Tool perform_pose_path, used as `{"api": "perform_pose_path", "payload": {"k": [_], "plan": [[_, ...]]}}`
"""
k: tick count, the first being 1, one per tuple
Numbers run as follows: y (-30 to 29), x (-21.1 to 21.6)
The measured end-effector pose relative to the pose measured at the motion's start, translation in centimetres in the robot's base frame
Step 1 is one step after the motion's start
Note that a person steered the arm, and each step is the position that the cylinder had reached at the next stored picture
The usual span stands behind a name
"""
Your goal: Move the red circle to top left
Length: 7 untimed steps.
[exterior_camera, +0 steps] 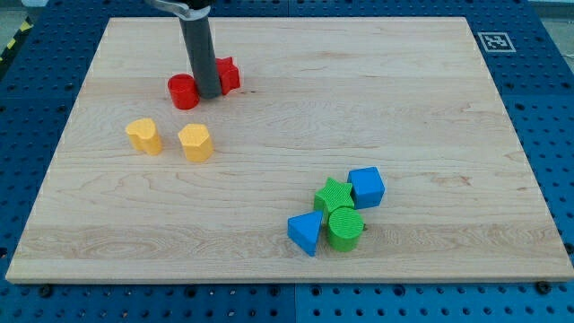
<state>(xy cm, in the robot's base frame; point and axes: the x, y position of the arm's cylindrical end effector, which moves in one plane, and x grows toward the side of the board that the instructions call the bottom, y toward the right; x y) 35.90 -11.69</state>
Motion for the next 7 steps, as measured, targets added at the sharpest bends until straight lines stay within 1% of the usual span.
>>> {"api": "perform_pose_path", "payload": {"k": [2, 3, 4, 5, 6, 7], "plan": [[2.6, 3.5], [0.3, 3.7], [-3.3, 2.4], [-4.2, -2.0], [-4.2, -4.9], [-4.2, -1.6]]}}
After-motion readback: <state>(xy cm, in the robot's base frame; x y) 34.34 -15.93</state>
